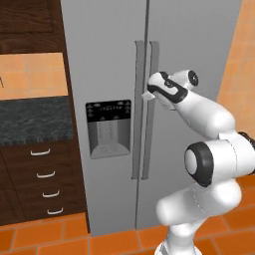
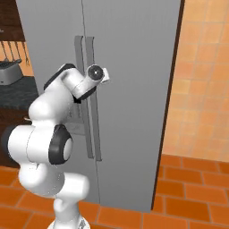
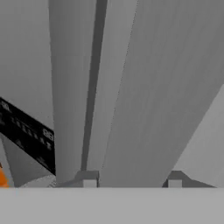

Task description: Take the strawberry from the fridge and place it on top of the pancake, located on the dining counter.

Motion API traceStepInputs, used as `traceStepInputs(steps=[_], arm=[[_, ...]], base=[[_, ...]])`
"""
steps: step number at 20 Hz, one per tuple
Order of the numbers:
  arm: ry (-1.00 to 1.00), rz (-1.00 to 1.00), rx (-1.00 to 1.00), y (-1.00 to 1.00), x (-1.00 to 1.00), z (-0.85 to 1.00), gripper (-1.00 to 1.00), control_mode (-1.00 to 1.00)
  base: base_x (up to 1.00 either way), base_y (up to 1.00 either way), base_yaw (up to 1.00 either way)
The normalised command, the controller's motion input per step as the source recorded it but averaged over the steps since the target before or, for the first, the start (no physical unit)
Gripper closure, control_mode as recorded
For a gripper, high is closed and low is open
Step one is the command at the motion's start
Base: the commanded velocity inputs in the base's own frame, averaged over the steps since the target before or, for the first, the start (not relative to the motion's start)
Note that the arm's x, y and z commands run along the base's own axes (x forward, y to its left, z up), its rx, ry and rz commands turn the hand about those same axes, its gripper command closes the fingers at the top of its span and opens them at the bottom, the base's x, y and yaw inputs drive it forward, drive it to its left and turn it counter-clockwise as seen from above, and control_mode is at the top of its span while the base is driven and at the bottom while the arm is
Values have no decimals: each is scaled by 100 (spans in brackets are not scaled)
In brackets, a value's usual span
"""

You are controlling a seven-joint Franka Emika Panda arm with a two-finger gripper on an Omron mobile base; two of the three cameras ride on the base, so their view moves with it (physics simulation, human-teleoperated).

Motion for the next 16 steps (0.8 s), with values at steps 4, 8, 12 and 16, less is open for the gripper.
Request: traceStepInputs(steps=[4,8,12,16], arm=[[-12,15,1,16,-64,-13,100,-100],[0,23,3,-17,-99,0,100,-100],[0,20,3,-32,-100,0,100,-100],[0,17,5,-39,-100,0,100,-100]], base=[[0,0,0],[0,0,0],[0,0,0],[0,0,0]])
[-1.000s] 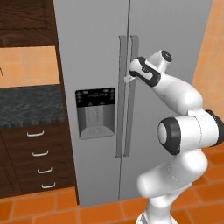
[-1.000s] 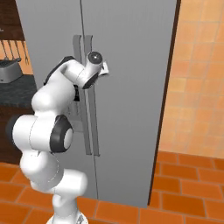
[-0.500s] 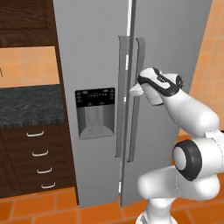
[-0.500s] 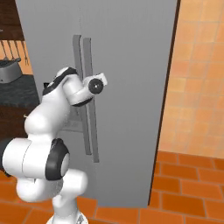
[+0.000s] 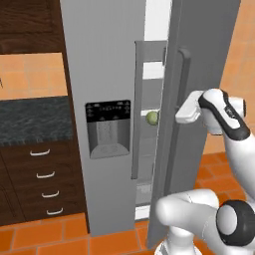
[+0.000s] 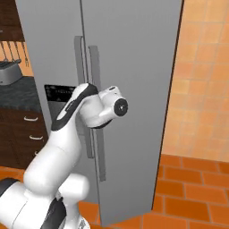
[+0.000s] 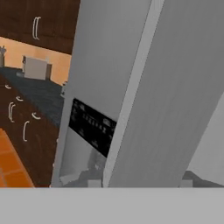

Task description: Take the strawberry from the fridge and place it on top of the pancake, located on the dining counter.

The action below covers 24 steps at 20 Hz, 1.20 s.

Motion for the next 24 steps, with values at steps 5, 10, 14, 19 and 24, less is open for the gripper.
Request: traceStepInputs(steps=[5,10,14,19,24], arm=[[0,15,4,-38,-91,0,100,-100],[6,1,0,-2,-12,-10,-100,-100],[1,0,0,-26,-14,-1,-100,-100],[0,-10,0,-3,-55,7,-100,-100],[-1,-24,-15,46,-32,27,-100,-100]], base=[[0,0,0],[0,0,0],[0,0,0],[0,0,0],[0,0,0]])
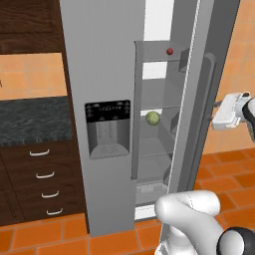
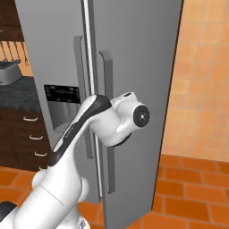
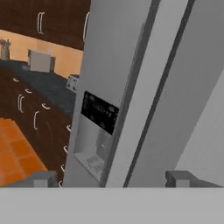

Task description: Take the strawberry from the fridge and place it on top of the pancake, located on the dining counter.

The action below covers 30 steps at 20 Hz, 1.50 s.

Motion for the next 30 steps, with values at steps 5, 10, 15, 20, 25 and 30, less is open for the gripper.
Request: traceStepInputs(steps=[5,10,15,20,25,30], arm=[[-1,-23,-36,78,-5,18,-100,-100],[10,-17,-38,97,18,2,-100,-100],[13,-23,-36,91,71,0,-100,-100],[19,-31,-31,62,100,-10,-100,-100],[11,-37,-11,-12,64,-5,-100,-100],[0,-25,0,-77,3,0,-100,-100]], base=[[0,0,0],[0,0,0],[0,0,0],[0,0,0],[0,0,0],[0,0,0]])
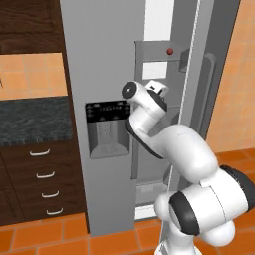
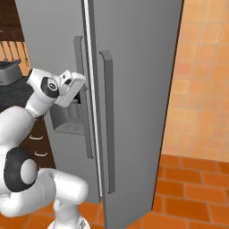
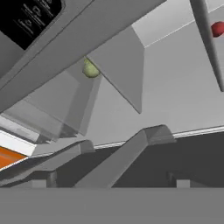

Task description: Take the strawberry from the fridge and place it on top of the pancake, located on the dining counter.

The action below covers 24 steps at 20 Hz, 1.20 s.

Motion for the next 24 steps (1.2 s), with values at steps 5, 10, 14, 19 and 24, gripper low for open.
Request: traceStepInputs(steps=[5,10,14,19,24], arm=[[-2,-15,1,-80,-24,0,-100,-100],[-7,-9,3,-68,-77,0,-100,-100],[-5,-7,3,-62,-79,3,-100,-100],[-1,-4,3,-80,-31,2,-100,-100],[0,0,8,-100,0,0,-100,-100]], base=[[0,0,0],[0,0,0],[0,0,0],[0,0,0],[0,0,0]])
